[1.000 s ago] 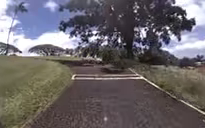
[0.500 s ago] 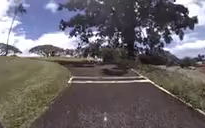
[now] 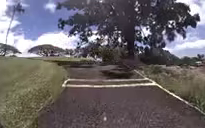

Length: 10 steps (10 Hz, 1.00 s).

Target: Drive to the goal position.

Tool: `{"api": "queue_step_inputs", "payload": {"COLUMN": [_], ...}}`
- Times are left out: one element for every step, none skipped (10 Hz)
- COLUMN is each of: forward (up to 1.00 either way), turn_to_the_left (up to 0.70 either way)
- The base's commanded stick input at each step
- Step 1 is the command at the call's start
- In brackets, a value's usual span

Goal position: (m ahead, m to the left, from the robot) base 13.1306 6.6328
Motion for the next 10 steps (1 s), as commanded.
{"api": "queue_step_inputs", "payload": {"forward": [0.7,0.7,0.7,0.7,0.7,0.7,0.7,0.7,0.7,0.7], "turn_to_the_left": [0.0,0.0,0.0,0.0,0.0,0.0,0.0,-0.02,0.0,0.0]}}
